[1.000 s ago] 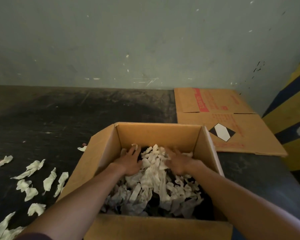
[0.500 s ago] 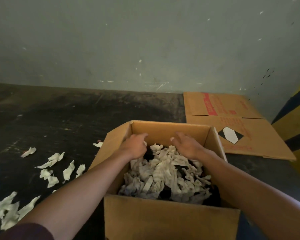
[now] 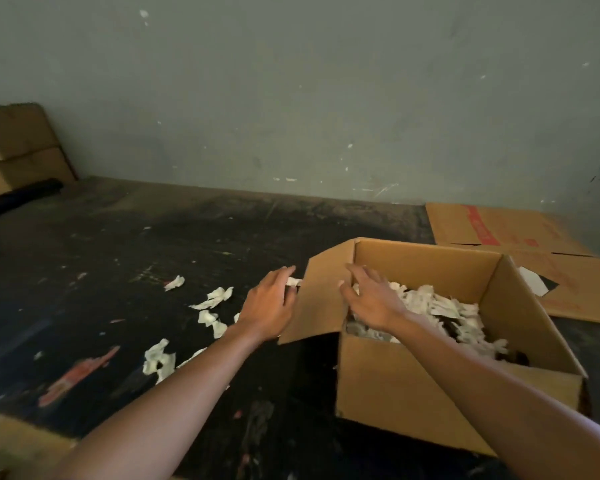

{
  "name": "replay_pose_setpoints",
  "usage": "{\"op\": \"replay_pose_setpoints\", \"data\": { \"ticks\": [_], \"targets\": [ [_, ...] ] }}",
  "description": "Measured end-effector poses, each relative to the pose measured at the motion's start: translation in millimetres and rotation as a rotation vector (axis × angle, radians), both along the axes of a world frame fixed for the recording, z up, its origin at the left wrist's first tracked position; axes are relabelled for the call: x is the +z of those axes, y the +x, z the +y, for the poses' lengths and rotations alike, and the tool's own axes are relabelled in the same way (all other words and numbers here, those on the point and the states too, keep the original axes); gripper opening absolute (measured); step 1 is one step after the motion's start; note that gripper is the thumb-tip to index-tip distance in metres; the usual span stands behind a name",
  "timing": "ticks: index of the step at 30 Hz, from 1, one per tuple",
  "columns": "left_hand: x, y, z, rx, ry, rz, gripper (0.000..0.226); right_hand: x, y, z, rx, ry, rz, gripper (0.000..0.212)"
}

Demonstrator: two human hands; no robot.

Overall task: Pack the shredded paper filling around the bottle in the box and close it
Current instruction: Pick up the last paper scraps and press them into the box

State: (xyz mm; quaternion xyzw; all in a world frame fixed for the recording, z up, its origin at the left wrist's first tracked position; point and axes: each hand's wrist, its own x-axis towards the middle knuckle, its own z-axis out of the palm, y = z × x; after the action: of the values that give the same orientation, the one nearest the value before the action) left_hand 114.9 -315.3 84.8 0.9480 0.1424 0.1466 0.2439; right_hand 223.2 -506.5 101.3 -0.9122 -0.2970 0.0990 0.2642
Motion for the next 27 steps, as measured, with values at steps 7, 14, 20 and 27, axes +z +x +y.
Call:
{"op": "replay_pose_setpoints", "data": {
  "ticks": [7,14,20,27],
  "targets": [
    [-58.0,-134.4,79.2,0.148,-0.056,0.189,0.058,-36.0,-133.5,70.4,0.161,0.126,-0.249,0.051],
    [-125.9,-232.7,123.1,0.238,-0.199,0.475,0.086,-117.4,-202.5,101.0,0.152,-0.097,0.011,0.074],
    [-165.0,-257.9,136.9,0.279,-0.237,0.597,0.107,-171.5,-218.7,106.4,0.088,-0.311,0.203,0.102],
    [-184.3,-228.2,157.8,0.314,-0.068,0.68,0.131,-200.4,-210.4,151.6,0.033,-0.387,0.132,0.115]
  ]
}}
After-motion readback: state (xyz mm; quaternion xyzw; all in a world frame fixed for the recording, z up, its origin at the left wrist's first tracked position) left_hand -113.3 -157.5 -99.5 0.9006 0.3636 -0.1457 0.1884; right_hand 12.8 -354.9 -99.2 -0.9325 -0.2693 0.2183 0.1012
